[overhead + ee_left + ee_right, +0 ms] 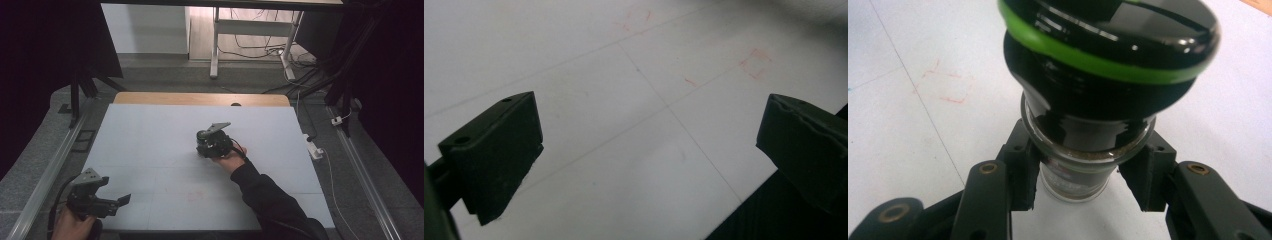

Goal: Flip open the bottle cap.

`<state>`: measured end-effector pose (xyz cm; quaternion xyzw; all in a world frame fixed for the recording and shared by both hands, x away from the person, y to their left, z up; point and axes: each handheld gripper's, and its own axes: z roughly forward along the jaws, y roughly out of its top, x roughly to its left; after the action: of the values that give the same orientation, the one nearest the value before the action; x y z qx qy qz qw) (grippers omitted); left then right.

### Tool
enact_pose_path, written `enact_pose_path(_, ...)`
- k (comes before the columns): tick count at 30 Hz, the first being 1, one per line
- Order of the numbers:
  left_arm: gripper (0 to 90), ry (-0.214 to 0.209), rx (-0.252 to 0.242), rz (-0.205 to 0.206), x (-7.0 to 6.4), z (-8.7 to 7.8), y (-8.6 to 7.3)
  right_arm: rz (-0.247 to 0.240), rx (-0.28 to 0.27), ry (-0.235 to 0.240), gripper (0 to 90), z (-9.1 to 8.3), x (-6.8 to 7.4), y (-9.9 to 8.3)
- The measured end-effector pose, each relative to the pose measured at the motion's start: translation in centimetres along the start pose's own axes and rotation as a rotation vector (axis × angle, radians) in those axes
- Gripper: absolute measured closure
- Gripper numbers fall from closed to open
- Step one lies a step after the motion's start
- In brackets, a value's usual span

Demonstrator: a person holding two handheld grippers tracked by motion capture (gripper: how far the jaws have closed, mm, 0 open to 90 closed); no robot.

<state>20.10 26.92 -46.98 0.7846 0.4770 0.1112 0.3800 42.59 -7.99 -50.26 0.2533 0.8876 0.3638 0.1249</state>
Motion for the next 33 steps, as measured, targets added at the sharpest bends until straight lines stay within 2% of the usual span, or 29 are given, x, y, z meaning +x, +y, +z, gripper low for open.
enact_pose_path(8,0.0,-0.053,-0.023,0.054,0.0,0.9,1.1,-0.002,-0.002,0.003,53.1,0.0,0.0,0.0)
enact_pose_path(15,0.0,-0.098,-0.013,0.088,0.2,2.2,2.2,-0.002,-0.002,0.005,53.1,0.0,0.0,0.0)
enact_pose_path(22,0.0,-0.117,-0.028,0.105,0.3,3.1,3.3,-0.002,-0.003,0.007,53.1,0.0,-0.1,0.0)
enact_pose_path(25,0.0,-0.138,-0.043,0.113,0.3,3.7,4.3,-0.002,-0.003,0.008,53.1,0.0,-0.1,0.0)
enact_pose_path(33,0.0,-0.134,-0.033,0.14,0.0,4.9,6.0,0.001,-0.003,0.009,53.1,0.0,-0.1,0.0)
